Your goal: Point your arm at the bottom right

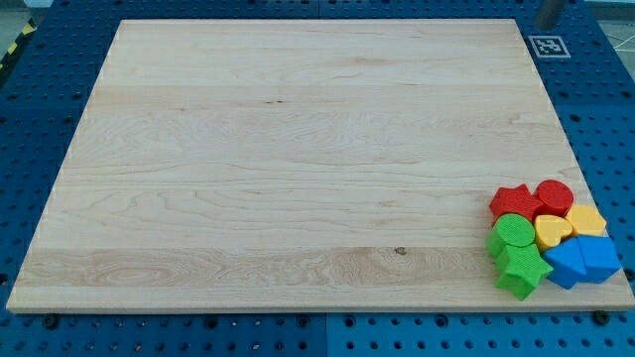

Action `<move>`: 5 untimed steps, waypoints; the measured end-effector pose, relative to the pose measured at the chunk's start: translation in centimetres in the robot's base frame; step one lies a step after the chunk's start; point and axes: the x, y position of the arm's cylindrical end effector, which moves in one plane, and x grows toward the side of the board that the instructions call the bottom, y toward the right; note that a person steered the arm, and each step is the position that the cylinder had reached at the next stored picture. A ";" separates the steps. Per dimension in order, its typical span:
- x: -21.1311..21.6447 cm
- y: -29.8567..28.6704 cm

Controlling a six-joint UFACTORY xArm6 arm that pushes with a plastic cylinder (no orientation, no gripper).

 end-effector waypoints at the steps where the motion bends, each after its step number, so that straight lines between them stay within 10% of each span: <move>1: 0.0 0.0; 5: 5.0 0.9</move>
